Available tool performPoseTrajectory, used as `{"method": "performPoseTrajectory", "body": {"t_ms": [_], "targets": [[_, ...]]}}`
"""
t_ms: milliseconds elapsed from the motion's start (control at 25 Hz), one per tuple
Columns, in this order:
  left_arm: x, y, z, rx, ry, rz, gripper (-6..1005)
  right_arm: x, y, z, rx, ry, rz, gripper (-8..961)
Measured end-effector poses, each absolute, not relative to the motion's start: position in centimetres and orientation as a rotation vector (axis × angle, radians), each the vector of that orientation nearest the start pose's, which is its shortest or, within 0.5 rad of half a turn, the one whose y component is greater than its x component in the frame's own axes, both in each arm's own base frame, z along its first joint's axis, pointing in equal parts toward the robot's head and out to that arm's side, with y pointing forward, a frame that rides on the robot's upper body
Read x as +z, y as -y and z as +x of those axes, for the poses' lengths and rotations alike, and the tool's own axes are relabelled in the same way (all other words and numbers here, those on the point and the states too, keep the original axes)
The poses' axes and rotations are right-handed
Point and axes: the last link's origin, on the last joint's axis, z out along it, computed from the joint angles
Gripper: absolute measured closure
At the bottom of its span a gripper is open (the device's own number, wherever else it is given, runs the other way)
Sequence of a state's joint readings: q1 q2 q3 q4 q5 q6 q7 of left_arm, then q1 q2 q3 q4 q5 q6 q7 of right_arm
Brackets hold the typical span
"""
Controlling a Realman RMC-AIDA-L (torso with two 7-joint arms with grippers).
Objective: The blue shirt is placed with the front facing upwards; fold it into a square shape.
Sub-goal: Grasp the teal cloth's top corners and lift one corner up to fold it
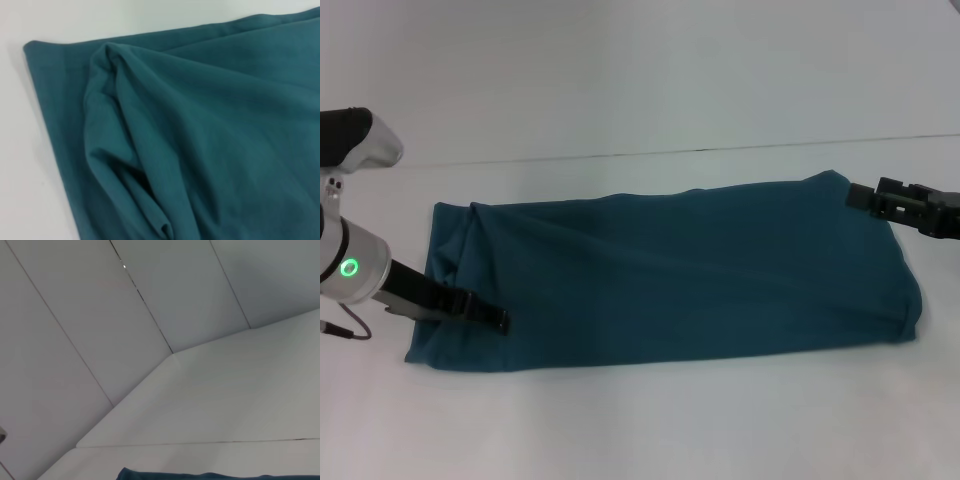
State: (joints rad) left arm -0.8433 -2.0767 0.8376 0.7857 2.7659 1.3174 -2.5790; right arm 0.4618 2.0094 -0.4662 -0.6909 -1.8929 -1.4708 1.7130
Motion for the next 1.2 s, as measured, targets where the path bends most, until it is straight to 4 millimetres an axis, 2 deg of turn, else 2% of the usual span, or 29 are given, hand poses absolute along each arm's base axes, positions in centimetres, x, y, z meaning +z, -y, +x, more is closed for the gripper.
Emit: {"method": "performPoseTrajectory", "body": {"t_ms": [120, 320, 560, 1200], "targets": [[0.8, -41.1, -24.0, 0.238, 1.457, -2.254, 94, 7.8, -34.3, 30.9, 0.903, -1.091, -2.207, 28], [2.9, -41.5, -24.2, 0.197, 1.428, -2.2, 95, 7.8, -34.3, 31.0, 0.903, -1.094, -2.206, 28], [4.8, -41.2, -23.8, 0.162, 1.408, -2.184, 95, 7.8, -34.4, 30.9, 0.902, -1.094, -2.204, 28], [2.7, -39.9, -22.7, 0.198, 1.411, -2.314, 95, 8.0, -34.6, 30.9, 0.902, -1.099, -2.196, 28]]}}
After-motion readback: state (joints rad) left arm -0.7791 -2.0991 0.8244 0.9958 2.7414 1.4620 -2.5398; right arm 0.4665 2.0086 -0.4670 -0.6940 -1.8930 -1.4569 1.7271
